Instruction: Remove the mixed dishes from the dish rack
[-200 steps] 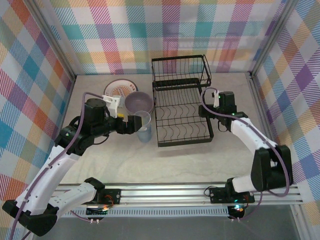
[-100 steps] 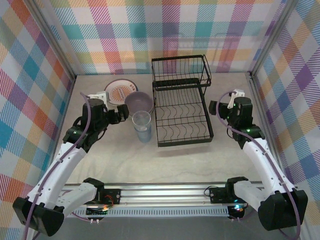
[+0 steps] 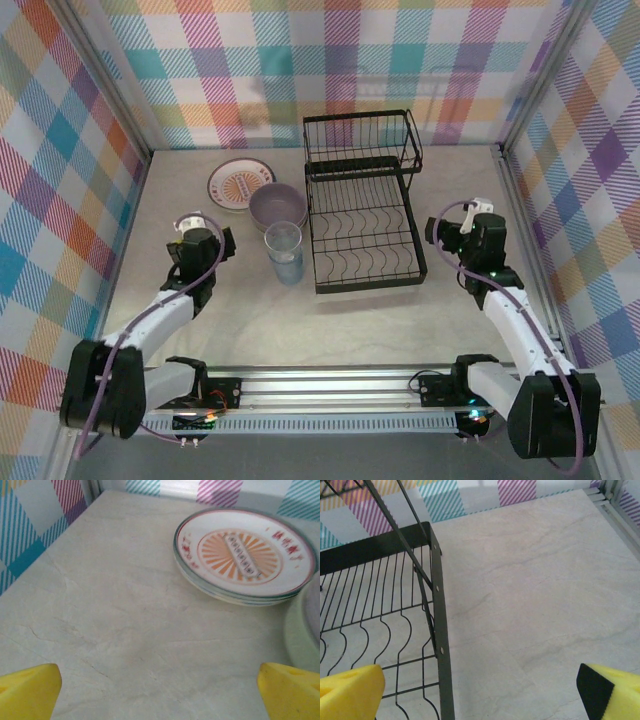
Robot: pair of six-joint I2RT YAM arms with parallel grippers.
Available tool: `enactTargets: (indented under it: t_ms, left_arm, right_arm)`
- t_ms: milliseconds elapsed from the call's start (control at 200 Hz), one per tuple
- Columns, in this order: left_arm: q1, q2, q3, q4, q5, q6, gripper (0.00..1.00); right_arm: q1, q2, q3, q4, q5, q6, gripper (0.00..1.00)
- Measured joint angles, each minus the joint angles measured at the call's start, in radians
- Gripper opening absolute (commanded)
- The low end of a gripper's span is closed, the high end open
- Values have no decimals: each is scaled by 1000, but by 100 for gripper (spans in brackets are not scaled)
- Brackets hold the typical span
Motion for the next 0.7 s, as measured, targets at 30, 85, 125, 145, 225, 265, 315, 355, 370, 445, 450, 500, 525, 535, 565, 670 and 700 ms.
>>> enactTargets:
  t_ms: [30,85,125,145,225,265,315,355,370,445,450,500,525,535,565,670,700]
  left_arm:
    - [7,37,-21,50,-4,2,100]
    - [21,101,-55,135,-8,7,100]
    - [32,143,-82,200,-8,14,100]
    - [37,165,-95,233,-7,16,100]
    - [62,234,-140,355,0,20,100]
    - [72,262,-150,397,10,21,100]
    - [78,280,-151,422,26,21,100]
    - [79,285,-149,447,39,24,100]
    - [79,286,-147,454,45,24,100]
    - [79,294,-143,503,83,33,100]
    - [79,296,-143,510,88,34,100]
    - [79,311,-145,554,111,43,100]
    - [79,329,-148,592,116,48,100]
    - [79,338,-151,611,119,47,100]
    - [79,362,-159,657,123,51,100]
    - [79,388,-192,692,138,55,100]
    - [79,390,-193,700,140,55,100]
  right_arm:
    - [-5,8,-8,11,-4,0,99]
    - [-17,25,-21,32,-11,0,99]
    - [-24,35,-30,50,-17,0,99]
    - [-27,39,-34,57,-18,0,99]
    - [-40,48,-56,86,-27,0,99]
    - [-45,49,-68,101,-29,0,99]
    - [-50,53,-80,118,-32,0,99]
    - [-52,57,-87,131,-35,0,99]
    - [-53,58,-90,135,-36,0,99]
    - [-57,63,-99,153,-46,1,99]
    - [-58,64,-100,155,-47,1,99]
    - [-60,64,-108,170,-53,1,99]
    - [-60,64,-111,175,-55,1,99]
    - [-61,64,-113,177,-55,0,99]
    - [-61,63,-118,185,-55,0,99]
    - [-61,58,-143,200,-55,0,99]
    - [-61,55,-151,203,-54,0,99]
